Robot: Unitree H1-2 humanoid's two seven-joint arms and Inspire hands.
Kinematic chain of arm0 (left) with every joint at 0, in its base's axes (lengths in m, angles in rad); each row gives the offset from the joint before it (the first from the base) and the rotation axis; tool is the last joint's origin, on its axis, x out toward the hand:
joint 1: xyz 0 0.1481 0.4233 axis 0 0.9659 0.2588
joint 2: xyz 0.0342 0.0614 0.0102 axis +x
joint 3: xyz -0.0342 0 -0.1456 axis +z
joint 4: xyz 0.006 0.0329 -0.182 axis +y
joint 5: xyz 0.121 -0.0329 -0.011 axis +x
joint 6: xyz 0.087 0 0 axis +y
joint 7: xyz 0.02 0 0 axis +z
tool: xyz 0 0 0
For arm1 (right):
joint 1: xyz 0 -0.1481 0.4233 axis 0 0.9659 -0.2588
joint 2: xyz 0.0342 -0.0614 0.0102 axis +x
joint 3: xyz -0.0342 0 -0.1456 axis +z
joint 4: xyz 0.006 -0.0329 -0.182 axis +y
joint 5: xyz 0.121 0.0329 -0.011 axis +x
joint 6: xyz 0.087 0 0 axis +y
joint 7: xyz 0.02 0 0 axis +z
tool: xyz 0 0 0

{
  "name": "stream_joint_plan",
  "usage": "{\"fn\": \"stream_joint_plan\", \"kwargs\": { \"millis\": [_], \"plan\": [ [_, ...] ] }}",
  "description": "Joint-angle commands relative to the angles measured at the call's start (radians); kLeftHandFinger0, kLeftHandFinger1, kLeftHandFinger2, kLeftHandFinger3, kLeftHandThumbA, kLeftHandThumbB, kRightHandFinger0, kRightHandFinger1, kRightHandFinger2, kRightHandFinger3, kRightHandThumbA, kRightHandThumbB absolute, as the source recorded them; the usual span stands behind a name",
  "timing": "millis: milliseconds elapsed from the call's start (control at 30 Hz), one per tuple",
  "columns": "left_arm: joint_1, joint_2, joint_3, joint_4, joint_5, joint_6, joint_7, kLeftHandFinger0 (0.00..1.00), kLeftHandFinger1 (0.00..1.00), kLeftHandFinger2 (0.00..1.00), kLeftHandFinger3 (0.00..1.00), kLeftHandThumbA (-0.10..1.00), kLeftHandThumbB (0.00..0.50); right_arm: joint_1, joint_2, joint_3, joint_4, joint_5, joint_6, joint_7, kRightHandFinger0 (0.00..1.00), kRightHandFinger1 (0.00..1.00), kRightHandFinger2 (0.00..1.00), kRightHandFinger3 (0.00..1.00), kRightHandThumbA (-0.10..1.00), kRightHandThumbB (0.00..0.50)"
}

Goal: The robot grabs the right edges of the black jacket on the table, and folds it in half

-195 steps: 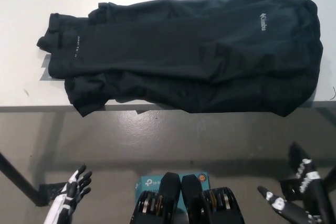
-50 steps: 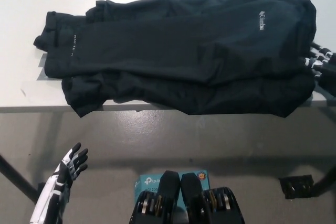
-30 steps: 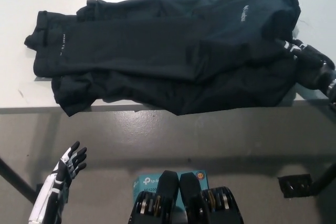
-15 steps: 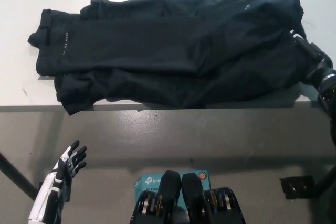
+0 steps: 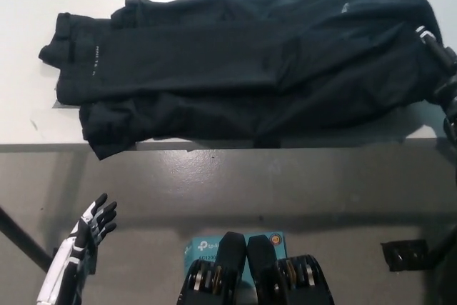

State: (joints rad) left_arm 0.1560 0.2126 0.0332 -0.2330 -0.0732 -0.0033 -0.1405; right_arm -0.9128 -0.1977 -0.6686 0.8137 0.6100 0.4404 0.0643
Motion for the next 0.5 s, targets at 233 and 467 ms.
{"fn": "stream_joint_plan", "kwargs": {
  "millis": [233, 467],
  "plan": [
    [-0.013, 0.017, -0.001, -0.019, 0.006, -0.017, -0.012, 1.0, 1.0, 1.0, 1.0, 1.0, 0.248, -0.136, -0.12, -0.081, -0.062, 0.11, 0.026, -0.035, 0.0, 0.12, 0.57, 0.88, -0.1, 0.055],
    [-0.009, 0.025, -0.005, -0.02, -0.013, -0.009, -0.023, 1.0, 1.0, 1.0, 1.0, 1.0, 0.26, -0.168, -0.104, -0.049, -0.115, 0.095, 0.01, -0.068, 0.0, 0.12, 0.69, 1.0, -0.1, 0.08]
  ]
}}
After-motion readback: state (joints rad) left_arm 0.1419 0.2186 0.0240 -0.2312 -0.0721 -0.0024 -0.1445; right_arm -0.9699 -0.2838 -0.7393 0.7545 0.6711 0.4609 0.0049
